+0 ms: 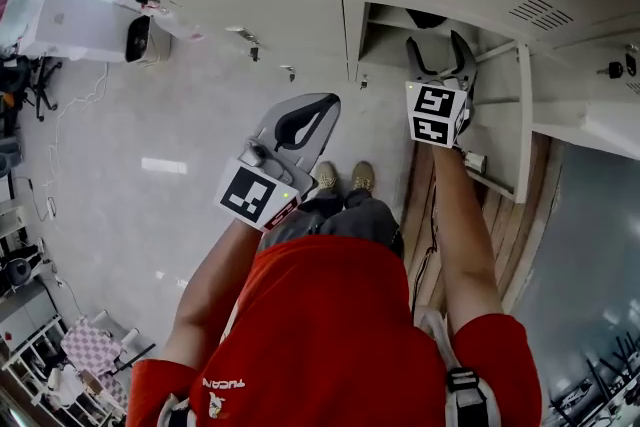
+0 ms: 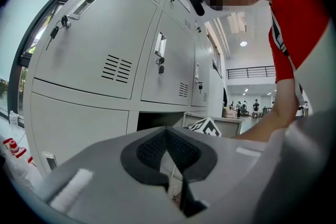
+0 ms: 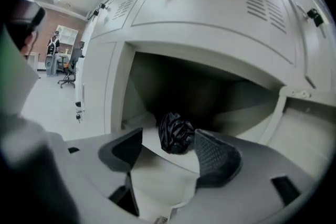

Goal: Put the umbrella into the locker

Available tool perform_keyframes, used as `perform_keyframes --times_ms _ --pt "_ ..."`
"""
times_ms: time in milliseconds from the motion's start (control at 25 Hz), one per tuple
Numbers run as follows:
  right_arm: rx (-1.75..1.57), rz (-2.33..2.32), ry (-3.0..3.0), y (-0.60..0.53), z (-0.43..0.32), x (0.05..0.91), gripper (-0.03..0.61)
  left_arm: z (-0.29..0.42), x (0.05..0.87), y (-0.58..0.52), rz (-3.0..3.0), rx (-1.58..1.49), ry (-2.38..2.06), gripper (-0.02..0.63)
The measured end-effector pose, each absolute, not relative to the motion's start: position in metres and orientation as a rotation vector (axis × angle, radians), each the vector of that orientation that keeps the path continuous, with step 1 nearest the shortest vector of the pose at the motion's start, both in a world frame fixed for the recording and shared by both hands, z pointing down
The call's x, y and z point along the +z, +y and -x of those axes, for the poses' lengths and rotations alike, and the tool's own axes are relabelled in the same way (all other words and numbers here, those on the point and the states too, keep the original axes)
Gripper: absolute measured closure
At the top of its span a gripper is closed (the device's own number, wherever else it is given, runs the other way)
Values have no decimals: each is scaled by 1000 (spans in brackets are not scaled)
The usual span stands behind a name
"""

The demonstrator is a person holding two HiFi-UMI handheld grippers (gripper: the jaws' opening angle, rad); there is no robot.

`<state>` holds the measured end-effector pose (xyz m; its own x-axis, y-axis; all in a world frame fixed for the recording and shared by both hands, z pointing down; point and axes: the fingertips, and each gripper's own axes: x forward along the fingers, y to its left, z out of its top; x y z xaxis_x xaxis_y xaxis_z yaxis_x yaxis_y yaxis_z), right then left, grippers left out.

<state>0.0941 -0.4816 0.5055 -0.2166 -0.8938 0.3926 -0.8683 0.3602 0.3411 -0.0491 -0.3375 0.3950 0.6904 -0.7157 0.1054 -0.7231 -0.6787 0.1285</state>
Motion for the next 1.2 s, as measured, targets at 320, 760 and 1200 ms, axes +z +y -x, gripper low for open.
perform_keyframes --times_ms 320,760,1200 --pt "62 -1508 -2314 -408 -77 448 302 54 380 -340 -2740 -27 -1171 609" --pt "105 -1410 -2707 -330 -44 337 528 31 322 -319 -2880 -128 -1034 609" --pt "114 -1327 -2914 -271 -26 285 572 18 281 -288 -2969 -169 -912 609"
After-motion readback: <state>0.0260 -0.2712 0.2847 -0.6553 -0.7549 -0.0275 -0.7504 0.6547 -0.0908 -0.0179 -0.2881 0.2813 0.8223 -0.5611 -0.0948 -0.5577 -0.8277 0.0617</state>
